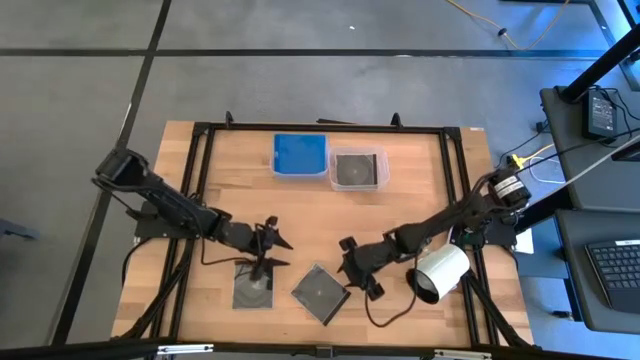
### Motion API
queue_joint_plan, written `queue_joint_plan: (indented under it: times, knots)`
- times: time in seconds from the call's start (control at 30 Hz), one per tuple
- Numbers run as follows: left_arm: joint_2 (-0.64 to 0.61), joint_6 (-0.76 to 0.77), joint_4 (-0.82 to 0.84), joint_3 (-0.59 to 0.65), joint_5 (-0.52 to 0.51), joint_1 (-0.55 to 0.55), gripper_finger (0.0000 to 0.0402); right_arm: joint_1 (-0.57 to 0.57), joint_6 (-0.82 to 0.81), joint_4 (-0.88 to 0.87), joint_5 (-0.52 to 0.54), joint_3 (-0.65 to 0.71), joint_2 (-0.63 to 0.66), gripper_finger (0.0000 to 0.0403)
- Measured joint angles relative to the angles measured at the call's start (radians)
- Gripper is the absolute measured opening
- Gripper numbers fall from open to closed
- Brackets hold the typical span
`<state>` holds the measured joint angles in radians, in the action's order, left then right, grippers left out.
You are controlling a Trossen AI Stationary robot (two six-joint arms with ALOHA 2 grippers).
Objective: Pick & place jewel cases by type
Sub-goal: Put the right black CD case into the transparent bin
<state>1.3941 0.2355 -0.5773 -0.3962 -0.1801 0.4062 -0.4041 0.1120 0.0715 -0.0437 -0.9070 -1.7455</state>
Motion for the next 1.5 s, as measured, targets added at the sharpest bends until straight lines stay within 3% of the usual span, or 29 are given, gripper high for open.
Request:
queue_joint_plan:
  times: [0.3, 0.63, 0.97, 1.5]
  knots:
    - [0.215, 0.149, 0.086, -0.138, 0.063, 0.095, 0.0214, -0.022, -0.111, -0.005, 0.024, 0.000, -0.048, 0.0210]
    - [0.336, 0.374, 0.579, -0.405, 0.002, 0.210, 0.0214, -0.022, -0.109, -0.030, 0.024, 0.000, -0.048, 0.0210]
    - [0.452, 0.406, 0.569, -0.486, -0.076, 0.215, 0.0214, -0.031, -0.165, -0.142, 0.026, 0.000, -0.048, 0.0210]
    - [0.462, 0.284, 0.592, -0.487, -0.152, 0.215, 0.0214, -0.079, -0.187, -0.096, 0.077, -0.003, -0.127, 0.0210]
